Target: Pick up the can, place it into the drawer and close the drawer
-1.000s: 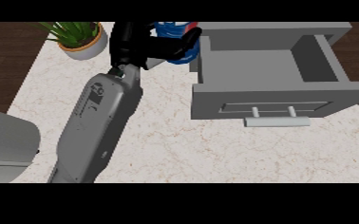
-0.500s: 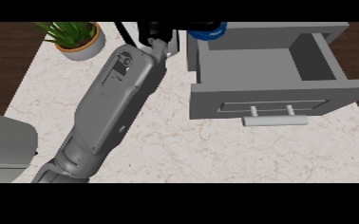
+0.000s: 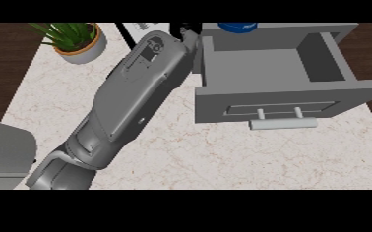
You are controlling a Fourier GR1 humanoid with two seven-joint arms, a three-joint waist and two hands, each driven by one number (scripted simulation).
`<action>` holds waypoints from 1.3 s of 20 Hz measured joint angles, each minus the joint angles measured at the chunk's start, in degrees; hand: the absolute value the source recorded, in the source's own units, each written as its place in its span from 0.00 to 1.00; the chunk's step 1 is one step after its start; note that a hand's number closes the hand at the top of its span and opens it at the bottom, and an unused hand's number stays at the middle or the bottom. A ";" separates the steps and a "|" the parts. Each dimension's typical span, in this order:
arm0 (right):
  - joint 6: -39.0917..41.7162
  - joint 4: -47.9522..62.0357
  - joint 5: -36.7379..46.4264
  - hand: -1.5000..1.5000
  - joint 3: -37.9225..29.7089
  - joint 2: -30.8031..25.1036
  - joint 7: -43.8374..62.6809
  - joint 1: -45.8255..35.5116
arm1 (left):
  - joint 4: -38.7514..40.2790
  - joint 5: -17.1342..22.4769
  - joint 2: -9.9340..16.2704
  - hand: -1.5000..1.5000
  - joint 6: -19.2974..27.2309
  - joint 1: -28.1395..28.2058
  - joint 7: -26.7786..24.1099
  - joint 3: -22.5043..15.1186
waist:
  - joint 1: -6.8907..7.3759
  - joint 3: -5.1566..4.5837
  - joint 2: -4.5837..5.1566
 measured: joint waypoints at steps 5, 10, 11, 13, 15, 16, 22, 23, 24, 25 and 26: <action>-0.17 -0.23 0.06 0.00 0.41 -0.11 -0.18 0.24 | 4.81 5.36 0.00 1.00 1.11 -3.91 -2.36 -3.14 | -0.49 0.02 0.09; -1.08 -0.13 0.91 0.00 1.36 -0.36 0.96 -1.72 | 9.49 10.44 0.00 1.00 3.56 -7.53 -4.18 -7.31 | -1.23 0.03 0.29; -0.82 -0.61 0.44 0.00 1.13 -0.48 1.13 -1.34 | 10.19 11.38 0.00 1.00 3.81 -7.28 -4.96 -8.06 | -1.44 0.05 0.30; -1.15 0.32 0.79 0.00 0.98 -0.78 1.02 -2.38 | 11.24 13.16 0.00 1.00 3.55 -6.99 -6.20 -9.48 | -1.33 0.04 0.33; -1.66 0.15 0.53 0.00 1.22 -0.94 1.07 -2.24 | 12.37 14.85 0.00 1.00 4.14 -7.55 -6.97 -10.87 | -1.61 0.04 0.36; -1.92 -0.09 0.79 0.00 1.53 -0.81 1.36 -2.52 | 12.86 15.71 0.00 1.00 3.94 -7.53 -7.20 -11.56 | -1.58 0.05 0.38; -1.61 -0.24 -0.25 0.00 0.90 -1.46 1.83 -2.71 | 17.05 19.36 0.00 0.00 4.96 -9.46 -7.71 -15.55 | -2.34 0.07 0.54; -1.81 -0.78 -0.91 0.00 0.47 -1.58 2.21 -2.41 | 17.46 19.70 0.00 0.00 5.02 -9.27 -8.08 -16.13 | -2.31 0.07 0.50; -1.58 -0.84 -0.70 0.00 0.60 -1.21 1.97 -2.28 | 18.02 20.21 0.00 0.00 4.95 -9.08 -8.52 -16.51 | -2.36 0.06 0.54; -1.32 -0.81 -0.31 0.00 0.85 -0.96 1.76 -2.32 | 18.47 20.63 0.01 0.00 5.37 -9.28 -8.75 -17.13 | -2.47 0.07 0.59; -1.44 -0.58 0.23 0.00 1.29 -0.89 1.71 -2.95 | 19.07 21.06 0.01 0.00 5.73 -9.42 -8.99 -17.69 | -2.63 0.08 0.70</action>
